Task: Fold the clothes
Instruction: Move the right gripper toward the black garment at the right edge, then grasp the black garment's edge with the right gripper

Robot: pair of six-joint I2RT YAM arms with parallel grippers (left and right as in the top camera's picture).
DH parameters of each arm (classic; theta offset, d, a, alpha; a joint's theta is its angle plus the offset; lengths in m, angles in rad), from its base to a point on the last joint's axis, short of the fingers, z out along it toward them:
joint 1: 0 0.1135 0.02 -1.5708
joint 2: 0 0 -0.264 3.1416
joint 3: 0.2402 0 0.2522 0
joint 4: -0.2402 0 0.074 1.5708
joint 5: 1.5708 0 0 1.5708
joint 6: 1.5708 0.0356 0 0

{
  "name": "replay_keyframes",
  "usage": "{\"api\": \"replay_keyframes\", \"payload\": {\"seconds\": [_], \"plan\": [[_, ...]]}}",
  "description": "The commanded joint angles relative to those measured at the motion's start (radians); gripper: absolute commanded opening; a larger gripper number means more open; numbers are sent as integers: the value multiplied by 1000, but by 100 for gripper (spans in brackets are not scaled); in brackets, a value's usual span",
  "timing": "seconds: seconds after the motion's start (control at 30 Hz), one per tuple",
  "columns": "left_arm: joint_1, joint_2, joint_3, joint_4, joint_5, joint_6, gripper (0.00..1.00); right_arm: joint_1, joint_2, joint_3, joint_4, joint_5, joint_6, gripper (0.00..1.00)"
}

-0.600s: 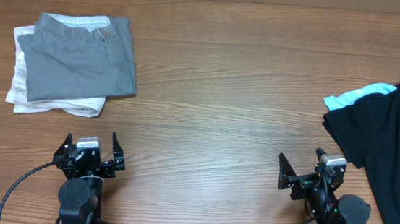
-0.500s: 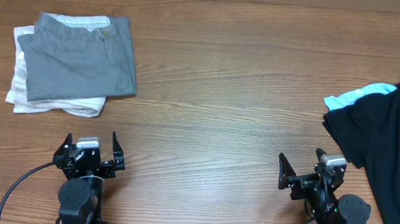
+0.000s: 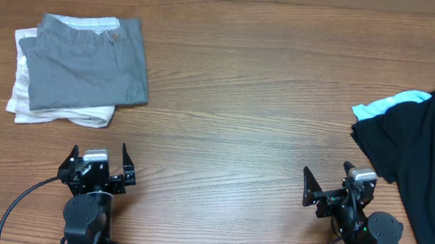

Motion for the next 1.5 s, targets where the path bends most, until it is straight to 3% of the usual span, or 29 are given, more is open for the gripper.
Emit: {"api": "replay_keyframes", "payload": {"seconds": [0.0,0.1,0.47,0.7,0.87,1.0,1.13,1.3,1.47], "plan": [[9,-11,-7,8,-14,2,100,-2,-12,-6,2,44,-5,100],[9,-11,-7,8,-14,2,100,-2,-12,-6,2,136,-5,100],[9,-11,-7,8,-14,2,100,-1,-12,-6,13,127,-4,100],[9,-11,-7,8,-14,2,100,-1,-12,-6,117,-268,159,100],[9,-11,-7,8,-14,2,100,-1,-12,-6,212,-354,194,100],[9,-11,-7,8,-14,2,100,-1,-12,-6,404,-352,312,100],[9,-11,-7,8,-14,2,100,-3,-11,21,587,-291,319,100],[9,-11,-7,8,-14,2,100,-2,67,142,566,-87,308,100],[9,-11,-7,8,-14,2,100,-3,321,318,468,-34,198,100]]}}
